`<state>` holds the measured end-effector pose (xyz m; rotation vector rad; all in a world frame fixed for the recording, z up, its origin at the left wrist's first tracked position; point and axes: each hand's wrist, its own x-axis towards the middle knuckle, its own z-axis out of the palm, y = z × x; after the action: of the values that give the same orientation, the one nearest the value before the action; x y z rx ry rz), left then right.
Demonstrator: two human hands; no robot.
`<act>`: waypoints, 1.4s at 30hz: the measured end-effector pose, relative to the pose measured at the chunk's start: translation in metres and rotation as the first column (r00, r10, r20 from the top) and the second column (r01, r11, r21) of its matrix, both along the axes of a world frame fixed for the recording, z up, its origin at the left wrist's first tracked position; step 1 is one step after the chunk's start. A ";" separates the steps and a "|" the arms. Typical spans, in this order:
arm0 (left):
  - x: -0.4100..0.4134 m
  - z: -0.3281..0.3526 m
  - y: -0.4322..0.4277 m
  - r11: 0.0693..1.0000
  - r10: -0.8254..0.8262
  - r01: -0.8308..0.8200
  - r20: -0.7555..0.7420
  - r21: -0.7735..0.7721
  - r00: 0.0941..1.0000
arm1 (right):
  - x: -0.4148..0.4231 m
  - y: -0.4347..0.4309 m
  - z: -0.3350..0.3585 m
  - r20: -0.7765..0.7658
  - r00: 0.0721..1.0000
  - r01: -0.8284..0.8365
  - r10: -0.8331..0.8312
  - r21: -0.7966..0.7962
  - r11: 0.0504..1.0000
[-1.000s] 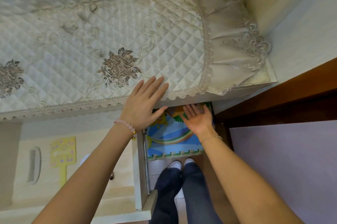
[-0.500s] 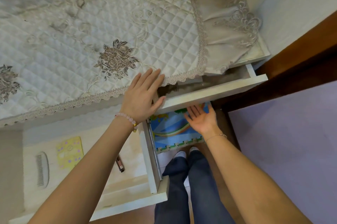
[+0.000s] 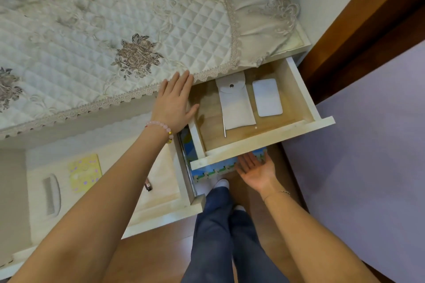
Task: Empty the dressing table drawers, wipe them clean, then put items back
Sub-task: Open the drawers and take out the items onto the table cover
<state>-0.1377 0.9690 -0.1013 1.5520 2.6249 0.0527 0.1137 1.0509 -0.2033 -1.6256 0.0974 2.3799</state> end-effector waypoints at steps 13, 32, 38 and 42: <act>0.019 0.004 -0.008 0.997 0.074 -0.075 0.038 0.007 0.997 | 0.062 -0.029 0.021 0.032 0.999 -0.025 0.026 -0.029 0.999; 0.153 0.055 -0.100 0.978 0.111 -0.115 0.033 0.172 0.993 | 0.110 -0.036 0.126 0.727 0.568 -0.745 0.386 0.654 -0.135; 0.182 0.070 -0.126 0.976 0.161 -0.153 -0.038 0.158 0.986 | 0.107 -0.017 0.157 0.882 0.451 -0.688 0.141 0.443 -0.574; 0.199 0.073 -0.138 0.969 0.201 -0.191 -0.056 0.155 0.978 | 0.109 -0.015 0.169 0.894 0.440 -0.647 0.086 0.383 -0.659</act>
<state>0.0608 0.8311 -0.0282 1.3507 2.8834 0.2161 0.2223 1.0362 -0.0339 -0.8264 -2.7413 0.8682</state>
